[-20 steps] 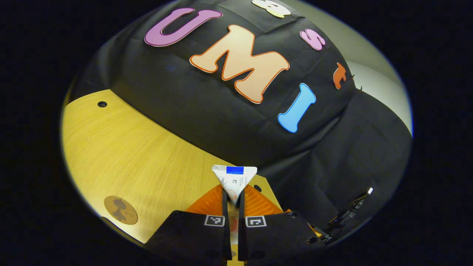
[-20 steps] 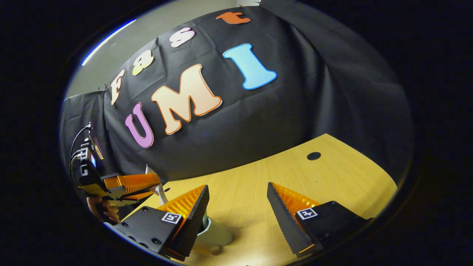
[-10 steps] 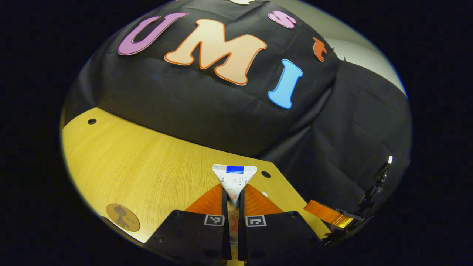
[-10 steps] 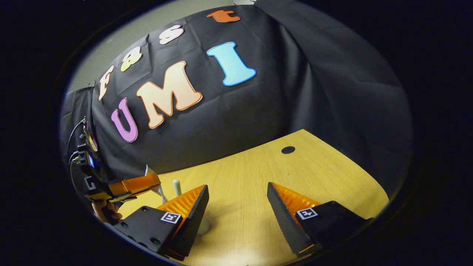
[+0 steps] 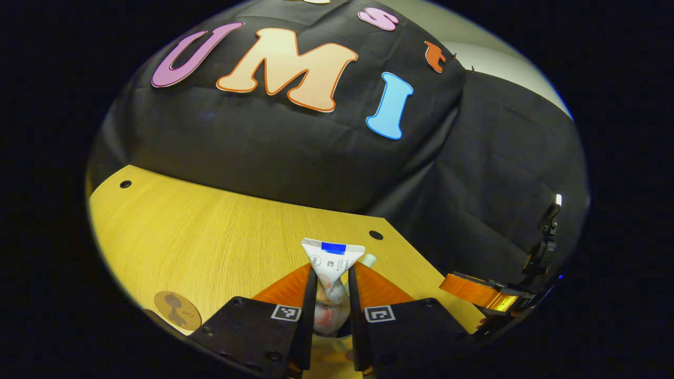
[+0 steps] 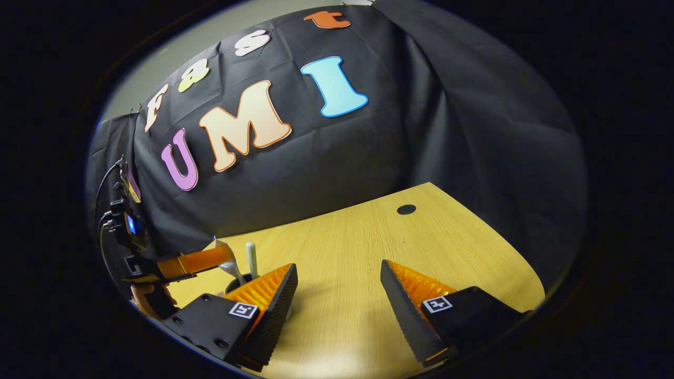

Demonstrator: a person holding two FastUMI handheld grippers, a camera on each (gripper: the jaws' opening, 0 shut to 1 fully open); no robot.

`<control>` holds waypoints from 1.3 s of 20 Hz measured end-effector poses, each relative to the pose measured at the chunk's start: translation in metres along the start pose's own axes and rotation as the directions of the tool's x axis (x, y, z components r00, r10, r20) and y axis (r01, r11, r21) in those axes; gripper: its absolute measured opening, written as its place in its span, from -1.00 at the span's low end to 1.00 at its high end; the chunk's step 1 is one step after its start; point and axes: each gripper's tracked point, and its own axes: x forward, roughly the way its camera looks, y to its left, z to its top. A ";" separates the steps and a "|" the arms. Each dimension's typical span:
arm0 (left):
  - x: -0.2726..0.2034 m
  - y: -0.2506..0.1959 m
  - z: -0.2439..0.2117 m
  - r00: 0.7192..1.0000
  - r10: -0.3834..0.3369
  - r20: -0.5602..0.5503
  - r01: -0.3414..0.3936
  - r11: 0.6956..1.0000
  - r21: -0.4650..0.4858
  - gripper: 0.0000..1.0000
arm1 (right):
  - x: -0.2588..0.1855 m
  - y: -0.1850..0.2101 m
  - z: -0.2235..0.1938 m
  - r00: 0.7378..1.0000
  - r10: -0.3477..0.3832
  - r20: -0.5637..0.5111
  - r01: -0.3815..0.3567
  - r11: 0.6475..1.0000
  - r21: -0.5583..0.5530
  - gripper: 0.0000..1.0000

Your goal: Put the toothbrush and toothpaste on the desktop into the cup, then pick up the cup and place it on the coaster on the desktop.

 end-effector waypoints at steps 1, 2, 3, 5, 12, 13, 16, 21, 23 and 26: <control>-0.007 -0.002 -0.003 1.000 -0.001 -0.009 0.001 1.000 -0.002 -0.37 | -0.001 0.002 0.000 1.000 0.004 -0.003 -0.004 1.000 0.004 0.95; -0.014 0.000 -0.003 1.000 0.003 -0.004 -0.003 1.000 -0.003 -0.15 | -0.002 0.004 -0.001 1.000 0.009 -0.007 -0.009 1.000 0.005 0.95; -0.021 0.001 0.002 1.000 0.011 0.014 -0.011 1.000 -0.003 0.15 | -0.003 0.006 -0.002 1.000 0.014 -0.013 -0.014 1.000 0.006 0.95; -0.033 0.004 0.013 0.999 0.019 0.043 -0.018 1.000 -0.011 0.38 | -0.008 0.011 -0.004 0.999 0.027 -0.025 -0.026 1.000 0.009 0.94; -0.098 0.045 0.025 0.980 0.195 0.049 -0.194 0.981 -0.010 0.82 | -0.026 0.057 -0.015 0.988 0.116 -0.099 -0.118 0.993 -0.011 0.95; -0.106 0.051 0.024 0.974 0.220 0.043 -0.220 0.975 -0.006 0.87 | -0.028 0.065 -0.018 0.985 0.129 -0.113 -0.132 0.991 -0.017 0.95; -0.132 0.070 0.025 0.960 0.278 0.040 -0.278 0.961 -0.007 0.87 | -0.029 0.087 -0.028 0.973 0.160 -0.164 -0.170 0.984 -0.050 0.97; -0.169 0.105 0.018 0.936 0.353 0.017 -0.353 0.936 -0.003 0.87 | -0.031 0.118 -0.048 0.947 0.183 -0.263 -0.204 0.977 -0.054 0.96; -0.180 0.119 0.014 0.931 0.365 0.001 -0.365 0.931 -0.018 0.87 | -0.031 0.125 -0.061 0.931 0.167 -0.324 -0.197 0.978 -0.063 0.97; -0.188 0.136 0.003 0.935 0.353 -0.029 -0.354 0.933 -0.060 0.87 | -0.029 0.141 -0.074 0.914 0.141 -0.381 -0.172 0.984 -0.048 0.97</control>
